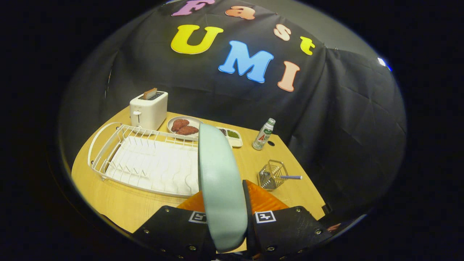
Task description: Take the plate from the dish rack, then take the spoon from the basket and place it into the plate.
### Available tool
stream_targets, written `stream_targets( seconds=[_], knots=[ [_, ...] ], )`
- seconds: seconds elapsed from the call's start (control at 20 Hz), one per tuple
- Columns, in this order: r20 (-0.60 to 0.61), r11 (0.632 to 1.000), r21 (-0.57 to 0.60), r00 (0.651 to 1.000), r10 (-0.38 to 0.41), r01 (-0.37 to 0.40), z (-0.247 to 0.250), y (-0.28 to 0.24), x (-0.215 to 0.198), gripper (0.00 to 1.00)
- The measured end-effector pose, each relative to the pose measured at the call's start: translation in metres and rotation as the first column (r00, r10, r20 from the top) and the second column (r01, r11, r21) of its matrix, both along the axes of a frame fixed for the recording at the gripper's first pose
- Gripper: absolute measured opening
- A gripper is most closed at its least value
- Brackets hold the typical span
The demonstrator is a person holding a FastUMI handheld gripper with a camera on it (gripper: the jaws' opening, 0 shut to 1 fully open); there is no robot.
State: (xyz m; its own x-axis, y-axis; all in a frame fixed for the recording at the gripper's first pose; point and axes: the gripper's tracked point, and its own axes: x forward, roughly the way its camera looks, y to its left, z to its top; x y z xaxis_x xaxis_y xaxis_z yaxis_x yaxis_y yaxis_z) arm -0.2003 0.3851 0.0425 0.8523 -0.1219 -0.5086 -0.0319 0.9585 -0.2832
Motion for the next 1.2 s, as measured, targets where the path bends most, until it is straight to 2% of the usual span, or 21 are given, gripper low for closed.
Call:
stream_targets(
  seconds=[0.3, 0.55, 0.75, 1.05, 1.2],
  knots=[
    [-0.121, 0.999, 0.041, 0.992, 0.027, -0.022, -0.050, -0.019, -0.045, 0.31],
    [-0.206, 0.996, 0.084, 0.977, 0.049, -0.033, -0.085, -0.022, -0.057, 0.31],
    [-0.233, 0.984, 0.176, 0.970, 0.063, -0.021, -0.094, -0.019, -0.057, 0.32],
    [-0.281, 0.920, 0.391, 0.954, 0.101, 0.018, -0.108, -0.009, -0.052, 0.32],
    [-0.322, 0.897, 0.436, 0.943, 0.082, 0.071, -0.121, -0.017, -0.049, 0.33]
  ],
)
